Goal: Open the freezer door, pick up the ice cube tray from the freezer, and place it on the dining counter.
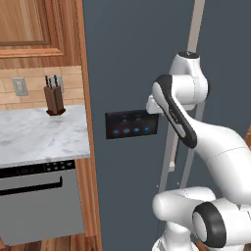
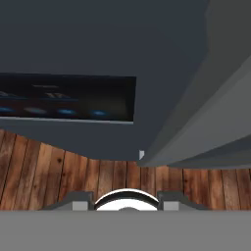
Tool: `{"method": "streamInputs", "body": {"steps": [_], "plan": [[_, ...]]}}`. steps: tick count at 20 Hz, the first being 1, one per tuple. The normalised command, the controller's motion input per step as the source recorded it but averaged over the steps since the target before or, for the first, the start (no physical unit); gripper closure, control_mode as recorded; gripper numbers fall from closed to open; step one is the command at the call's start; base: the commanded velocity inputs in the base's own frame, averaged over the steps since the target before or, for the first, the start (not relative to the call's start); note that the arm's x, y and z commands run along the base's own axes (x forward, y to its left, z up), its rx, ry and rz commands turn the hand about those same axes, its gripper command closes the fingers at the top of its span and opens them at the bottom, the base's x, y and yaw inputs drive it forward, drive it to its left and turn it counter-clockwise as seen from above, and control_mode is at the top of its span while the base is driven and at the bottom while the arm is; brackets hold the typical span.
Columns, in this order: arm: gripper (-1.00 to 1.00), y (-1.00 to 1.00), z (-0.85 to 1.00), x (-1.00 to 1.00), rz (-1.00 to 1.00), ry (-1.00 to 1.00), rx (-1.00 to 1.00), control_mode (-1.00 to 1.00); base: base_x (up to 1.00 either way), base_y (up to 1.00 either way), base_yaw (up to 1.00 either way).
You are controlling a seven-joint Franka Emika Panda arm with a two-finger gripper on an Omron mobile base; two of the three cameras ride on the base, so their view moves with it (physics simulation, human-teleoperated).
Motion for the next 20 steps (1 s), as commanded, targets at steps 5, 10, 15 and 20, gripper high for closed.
{"method": "streamInputs", "body": {"steps": [5,10,15,20], "plan": [[-1.0,0.0,0.0,-0.45,-0.01,0.01,0.0,-1.0,0.0,0.0,0.0],[-1.0,0.0,-0.07,-1.0,-0.07,0.08,0.0,-1.0,0.0,0.0,0.0],[-1.0,-0.01,-0.02,-0.88,-0.03,0.06,0.0,-1.0,0.0,0.0,0.0],[-1.0,0.0,0.0,-0.24,0.0,0.01,0.0,-1.0,0.0,0.0,0.0]]}}
